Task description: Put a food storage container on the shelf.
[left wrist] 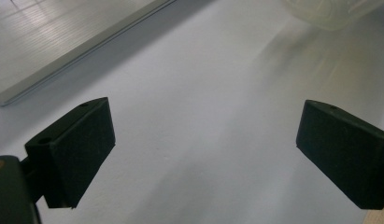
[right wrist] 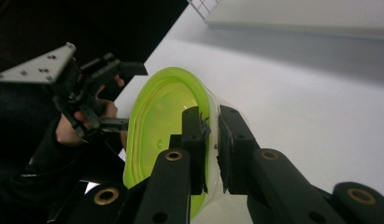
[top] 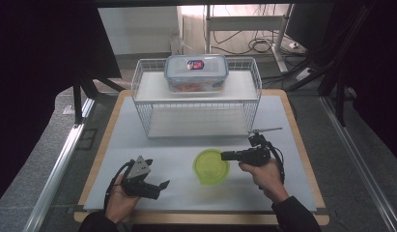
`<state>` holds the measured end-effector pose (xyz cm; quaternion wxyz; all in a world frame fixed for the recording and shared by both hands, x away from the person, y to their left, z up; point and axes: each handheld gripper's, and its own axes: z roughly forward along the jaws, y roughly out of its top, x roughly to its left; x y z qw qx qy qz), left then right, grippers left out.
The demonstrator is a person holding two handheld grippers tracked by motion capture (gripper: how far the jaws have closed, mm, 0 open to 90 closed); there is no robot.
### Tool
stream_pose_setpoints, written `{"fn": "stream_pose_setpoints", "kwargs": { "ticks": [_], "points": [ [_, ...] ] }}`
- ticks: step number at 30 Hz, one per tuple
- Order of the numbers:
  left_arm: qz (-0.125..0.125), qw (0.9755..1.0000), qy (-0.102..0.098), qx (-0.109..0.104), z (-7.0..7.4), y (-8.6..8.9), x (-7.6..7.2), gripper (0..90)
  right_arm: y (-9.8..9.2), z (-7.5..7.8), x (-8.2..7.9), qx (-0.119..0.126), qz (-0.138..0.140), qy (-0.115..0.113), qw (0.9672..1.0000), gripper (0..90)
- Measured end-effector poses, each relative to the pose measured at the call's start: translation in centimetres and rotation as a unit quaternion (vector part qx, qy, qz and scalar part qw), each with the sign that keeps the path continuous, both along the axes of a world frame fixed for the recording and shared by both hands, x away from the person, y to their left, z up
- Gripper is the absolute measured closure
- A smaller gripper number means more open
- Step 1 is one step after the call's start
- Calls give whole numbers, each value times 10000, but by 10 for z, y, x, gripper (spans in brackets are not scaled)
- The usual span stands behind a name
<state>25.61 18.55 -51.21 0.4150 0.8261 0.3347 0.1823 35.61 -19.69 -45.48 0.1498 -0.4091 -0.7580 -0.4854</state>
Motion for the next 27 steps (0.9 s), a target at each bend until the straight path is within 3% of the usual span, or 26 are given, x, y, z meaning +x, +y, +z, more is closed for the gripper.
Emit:
{"fn": "stream_pose_setpoints", "kwargs": {
  "ticks": [27],
  "points": [
    [-22, 10000, -16, 63, -1, -1, 0, 45, 2, 98, 36, 477, -187, -231, 9984, 823]
  ]
}}
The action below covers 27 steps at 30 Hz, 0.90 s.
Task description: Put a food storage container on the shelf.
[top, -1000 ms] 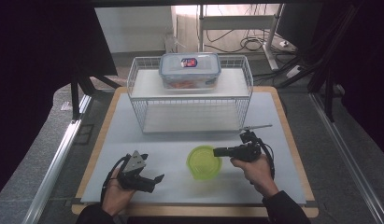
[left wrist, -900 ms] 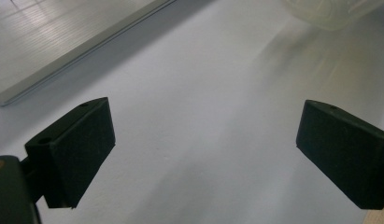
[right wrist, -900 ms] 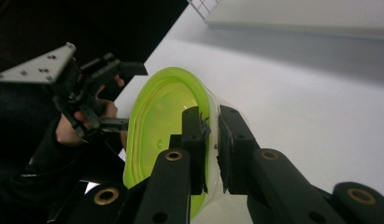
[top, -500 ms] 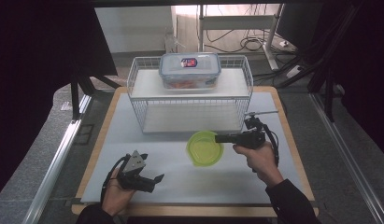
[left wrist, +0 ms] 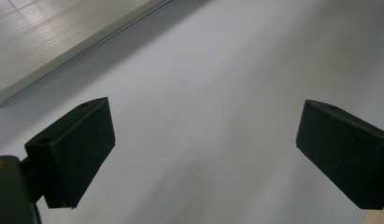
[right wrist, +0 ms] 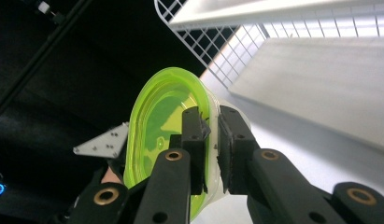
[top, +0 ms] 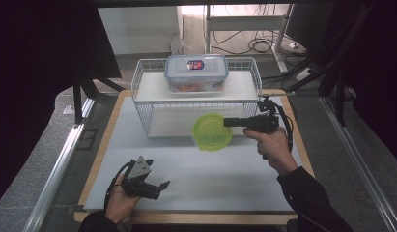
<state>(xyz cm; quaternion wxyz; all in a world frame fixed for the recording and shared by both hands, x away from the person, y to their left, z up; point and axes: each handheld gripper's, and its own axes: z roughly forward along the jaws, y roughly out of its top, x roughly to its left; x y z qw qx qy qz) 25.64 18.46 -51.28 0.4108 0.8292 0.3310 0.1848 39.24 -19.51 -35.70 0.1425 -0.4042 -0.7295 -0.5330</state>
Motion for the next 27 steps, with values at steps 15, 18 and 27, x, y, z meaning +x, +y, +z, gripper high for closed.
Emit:
{"fn": "stream_pose_setpoints", "kwargs": {
  "ticks": [15, 18, 27],
  "points": [
    [14, 10000, 33, -33, -1, 1, 1, 41, 4, 43, 21, 165, -160, -70, 9997, 822],
    [5, 10000, 36, -28, 0, 1, 1, 41, 6, 52, 26, 195, -196, -75, 9996, 822],
    [-4, 10000, 37, -70, -1, 0, 0, 41, 16, 75, 40, 220, -315, -162, 9991, 823]
  ]
}}
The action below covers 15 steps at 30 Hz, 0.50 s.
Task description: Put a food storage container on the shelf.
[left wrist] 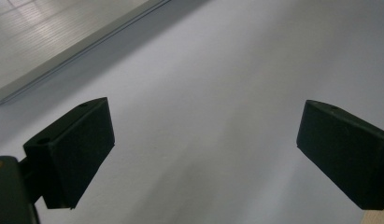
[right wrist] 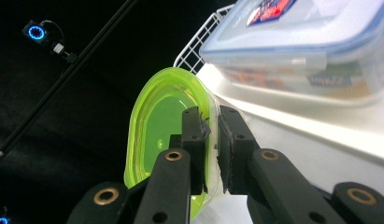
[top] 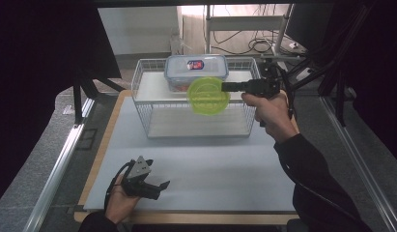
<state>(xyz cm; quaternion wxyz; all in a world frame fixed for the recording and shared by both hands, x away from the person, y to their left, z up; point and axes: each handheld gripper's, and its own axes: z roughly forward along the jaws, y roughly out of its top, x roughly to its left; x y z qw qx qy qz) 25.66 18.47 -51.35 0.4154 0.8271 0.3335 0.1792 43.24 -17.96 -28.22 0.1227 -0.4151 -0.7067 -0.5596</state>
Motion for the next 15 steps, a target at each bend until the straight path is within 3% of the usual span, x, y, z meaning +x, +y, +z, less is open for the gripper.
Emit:
{"fn": "stream_pose_setpoints", "kwargs": {
  "ticks": [15],
  "points": [
    [-33, 10000, 12, -10, 0, 0, -1, 42, 16, 25, 31, 109, -428, -61, 9990, 823]
  ]
}}
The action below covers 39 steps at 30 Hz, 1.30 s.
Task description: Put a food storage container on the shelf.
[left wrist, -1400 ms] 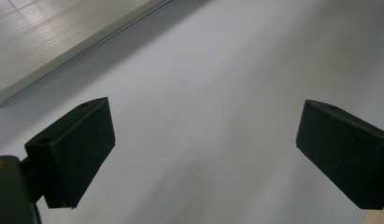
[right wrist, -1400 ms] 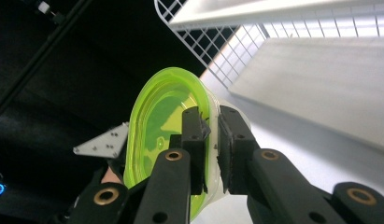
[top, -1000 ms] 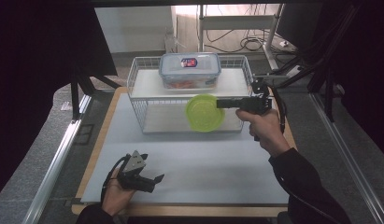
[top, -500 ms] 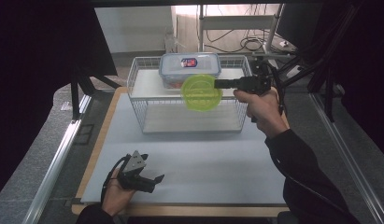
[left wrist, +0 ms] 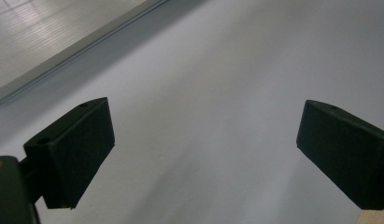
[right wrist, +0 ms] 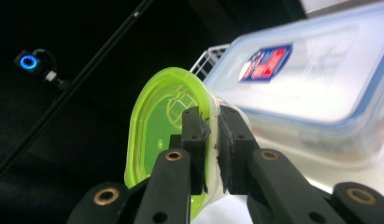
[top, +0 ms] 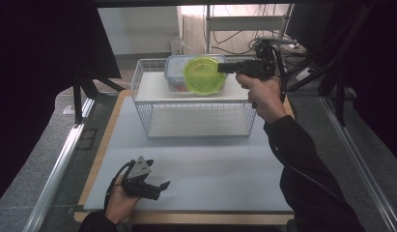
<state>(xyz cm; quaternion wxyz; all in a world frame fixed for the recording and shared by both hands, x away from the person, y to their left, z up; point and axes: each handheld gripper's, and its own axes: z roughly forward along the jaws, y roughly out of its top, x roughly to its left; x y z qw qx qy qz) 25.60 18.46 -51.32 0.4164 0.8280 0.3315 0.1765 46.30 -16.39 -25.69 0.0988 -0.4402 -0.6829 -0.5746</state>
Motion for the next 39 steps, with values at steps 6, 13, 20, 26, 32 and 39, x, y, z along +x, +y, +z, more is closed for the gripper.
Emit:
{"fn": "stream_pose_setpoints", "kwargs": {
  "ticks": [6, 13, 20, 26, 32, 39],
  "points": [
    [-8, 10000, 10, -22, 0, 0, 0, 42, 6, 10, 16, 0, -390, -72, 9992, 823],
    [-30, 10000, -6, -34, 0, 0, 0, 43, 20, 12, 34, 0, -713, -55, 9974, 823],
    [-56, 10000, 2, -45, 1, 0, -1, 43, 32, 11, 49, -72, -965, -31, 9953, 822],
    [-86, 10000, 14, -39, 0, 0, -1, 44, 38, 7, 58, -27, -1214, 26, 9926, 812],
    [-130, 9999, 28, 23, 0, -1, -1, 44, 41, 4, 63, -105, -1387, -44, 9903, 747],
    [-152, 9999, 44, 37, -1, -2, -1, 44, 42, -2, 67, -114, -1376, 6, 9904, 702]
  ]
}}
